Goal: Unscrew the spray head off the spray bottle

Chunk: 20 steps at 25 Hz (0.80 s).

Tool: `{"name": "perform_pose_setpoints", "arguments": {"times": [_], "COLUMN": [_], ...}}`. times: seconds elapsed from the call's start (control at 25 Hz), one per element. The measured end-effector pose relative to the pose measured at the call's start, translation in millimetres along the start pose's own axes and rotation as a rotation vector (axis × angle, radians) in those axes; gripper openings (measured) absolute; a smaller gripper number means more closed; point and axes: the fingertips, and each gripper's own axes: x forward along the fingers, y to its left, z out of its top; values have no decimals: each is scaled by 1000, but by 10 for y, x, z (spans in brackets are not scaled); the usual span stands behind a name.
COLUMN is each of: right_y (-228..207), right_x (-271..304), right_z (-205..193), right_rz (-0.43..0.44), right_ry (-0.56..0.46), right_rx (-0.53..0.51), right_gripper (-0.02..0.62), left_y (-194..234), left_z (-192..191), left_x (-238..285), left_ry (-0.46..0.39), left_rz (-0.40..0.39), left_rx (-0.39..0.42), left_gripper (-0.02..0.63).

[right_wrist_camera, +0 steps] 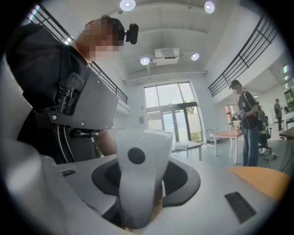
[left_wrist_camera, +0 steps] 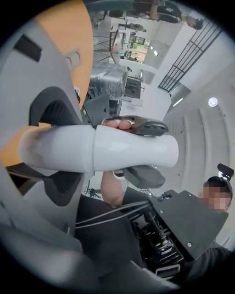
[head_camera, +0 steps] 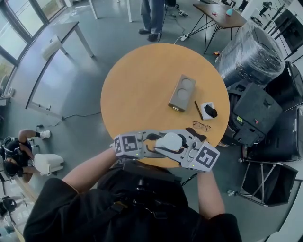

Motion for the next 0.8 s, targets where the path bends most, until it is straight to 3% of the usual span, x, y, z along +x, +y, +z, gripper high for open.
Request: {"name": "perform_pose_setpoints", "arguments": {"times": [0.16, 0.4, 0.6, 0.8], "right_y": [-287, -541, -662, -748], "right_x": [-81, -236, -271, -208], "right_z": [34, 105, 107, -6], "right_rz": [-141, -318, -443, -540], "right_ry": [-32, -56, -85, -59], "right_rx": [-9, 19, 63, 111], "right_gripper": [314, 401, 403, 396], "left_y": [134, 353, 538, 646], "left_z": [57, 190, 331, 395], "left_x": [1, -4, -33, -5], "left_ry": [-17, -49, -103, -104], "left_rz": [74, 214, 357, 461], "left_rx": [29, 89, 94, 100], "left_gripper": [308, 308, 308, 310]}}
